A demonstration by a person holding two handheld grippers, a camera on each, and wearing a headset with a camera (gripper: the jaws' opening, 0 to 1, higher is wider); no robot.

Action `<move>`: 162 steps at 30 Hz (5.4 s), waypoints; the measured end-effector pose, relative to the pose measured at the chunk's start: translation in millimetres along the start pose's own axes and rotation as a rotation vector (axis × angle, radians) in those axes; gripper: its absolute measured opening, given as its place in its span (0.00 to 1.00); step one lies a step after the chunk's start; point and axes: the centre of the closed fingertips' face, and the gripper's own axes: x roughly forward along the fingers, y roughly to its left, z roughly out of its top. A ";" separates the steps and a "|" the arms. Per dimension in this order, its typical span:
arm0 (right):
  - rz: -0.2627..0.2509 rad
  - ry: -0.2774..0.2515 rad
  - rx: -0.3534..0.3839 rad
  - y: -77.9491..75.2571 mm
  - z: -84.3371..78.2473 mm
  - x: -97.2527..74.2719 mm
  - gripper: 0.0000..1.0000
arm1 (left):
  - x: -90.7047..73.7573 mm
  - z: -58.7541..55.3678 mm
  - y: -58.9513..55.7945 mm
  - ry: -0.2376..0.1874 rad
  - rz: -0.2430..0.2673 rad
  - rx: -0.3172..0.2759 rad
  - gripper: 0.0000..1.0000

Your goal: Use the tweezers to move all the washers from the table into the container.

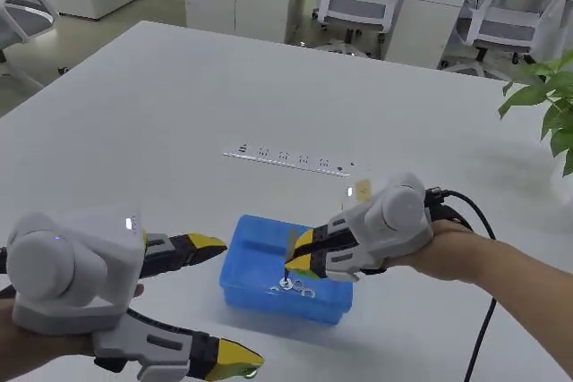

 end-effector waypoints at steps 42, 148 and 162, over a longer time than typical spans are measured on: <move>0.031 0.027 -0.066 13.2 -10.1 -0.3 0.09 | 59.0 21.3 35.9 0.076 -0.066 0.215 0.17; -0.275 -0.103 0.314 71.8 -31.0 -84.6 0.81 | 9.1 22.8 -4.8 0.112 -0.104 0.217 0.05; -0.274 -0.128 0.342 85.0 -33.9 -79.1 0.90 | 12.0 -0.6 -16.9 0.145 -0.128 0.206 0.05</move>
